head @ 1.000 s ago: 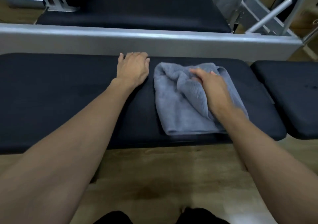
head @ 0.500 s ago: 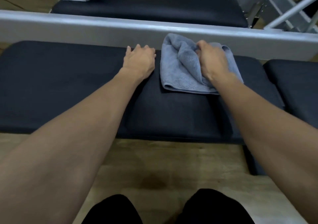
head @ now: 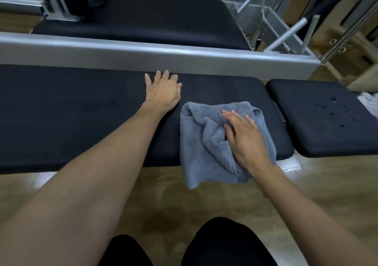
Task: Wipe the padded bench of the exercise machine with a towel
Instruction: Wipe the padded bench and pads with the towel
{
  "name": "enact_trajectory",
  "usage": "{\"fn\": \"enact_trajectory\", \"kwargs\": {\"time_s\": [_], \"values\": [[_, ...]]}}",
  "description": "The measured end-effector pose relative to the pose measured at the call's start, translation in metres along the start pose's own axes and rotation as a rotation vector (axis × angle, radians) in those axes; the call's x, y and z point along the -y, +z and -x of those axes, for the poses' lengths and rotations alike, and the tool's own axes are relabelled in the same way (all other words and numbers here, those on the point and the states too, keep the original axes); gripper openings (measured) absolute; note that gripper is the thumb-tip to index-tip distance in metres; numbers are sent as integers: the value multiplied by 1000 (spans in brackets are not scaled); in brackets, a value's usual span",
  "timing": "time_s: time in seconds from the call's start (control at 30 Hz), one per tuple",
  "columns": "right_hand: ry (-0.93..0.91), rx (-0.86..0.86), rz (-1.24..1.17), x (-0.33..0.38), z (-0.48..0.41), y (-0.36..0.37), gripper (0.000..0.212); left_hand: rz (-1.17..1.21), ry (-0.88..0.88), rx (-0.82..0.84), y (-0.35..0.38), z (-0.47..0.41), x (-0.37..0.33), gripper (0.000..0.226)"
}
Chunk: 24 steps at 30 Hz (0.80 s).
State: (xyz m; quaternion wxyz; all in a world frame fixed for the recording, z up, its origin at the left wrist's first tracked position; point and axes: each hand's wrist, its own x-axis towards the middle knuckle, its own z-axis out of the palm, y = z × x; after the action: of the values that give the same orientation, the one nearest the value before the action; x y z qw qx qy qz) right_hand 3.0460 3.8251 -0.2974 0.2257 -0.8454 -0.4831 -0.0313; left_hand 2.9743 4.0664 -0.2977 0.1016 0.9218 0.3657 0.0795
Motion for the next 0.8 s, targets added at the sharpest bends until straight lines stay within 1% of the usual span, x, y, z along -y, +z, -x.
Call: {"fn": "enact_trajectory", "kwargs": {"time_s": [0.07, 0.1, 0.13, 0.2, 0.23, 0.27, 0.3, 0.33, 0.4, 0.43, 0.47, 0.57, 0.63, 0.73, 0.8], "values": [[13, -14, -30, -8, -9, 4, 35, 26, 30, -52, 2, -6, 0, 44], [37, 6, -60, -12, -19, 6, 37, 33, 39, -73, 2, -10, 0, 43], [81, 47, -140, -15, -32, 8, 42, 32, 44, -85, 2, -13, 0, 42], [217, 116, -427, -20, -64, 10, 52, 23, 41, -96, 1, -18, 2, 40], [311, 112, -571, -20, -82, 10, 52, 19, 38, -105, 0, -21, 3, 39], [393, 81, -661, -22, -100, 12, 48, 16, 35, -113, 0, -23, 3, 39], [439, 52, -693, -24, -117, 16, 41, 14, 31, -118, 0, -25, 4, 39], [427, 34, -605, -27, -133, 20, 34, 13, 26, -125, 2, -26, 5, 39], [260, 24, -199, -35, -161, 26, 26, 4, 24, -150, 6, -28, 6, 38], [181, 15, -28, -38, -172, 28, 26, -2, 26, -159, 8, -28, 5, 38], [154, 23, 40, -39, -181, 27, 27, -5, 27, -161, 9, -28, 3, 38], [133, 34, 127, -40, -193, 25, 32, 4, 17, -140, 6, -26, -1, 38], [121, 29, 122, -41, -186, 23, 31, 12, 0, -113, 1, -24, -5, 37], [112, -4, 73, -36, -155, 14, 26, -1, -19, -63, -4, -19, -12, 38], [85, 14, 58, -34, -127, 7, 27, -13, -26, -38, -5, -14, -15, 38]]}}
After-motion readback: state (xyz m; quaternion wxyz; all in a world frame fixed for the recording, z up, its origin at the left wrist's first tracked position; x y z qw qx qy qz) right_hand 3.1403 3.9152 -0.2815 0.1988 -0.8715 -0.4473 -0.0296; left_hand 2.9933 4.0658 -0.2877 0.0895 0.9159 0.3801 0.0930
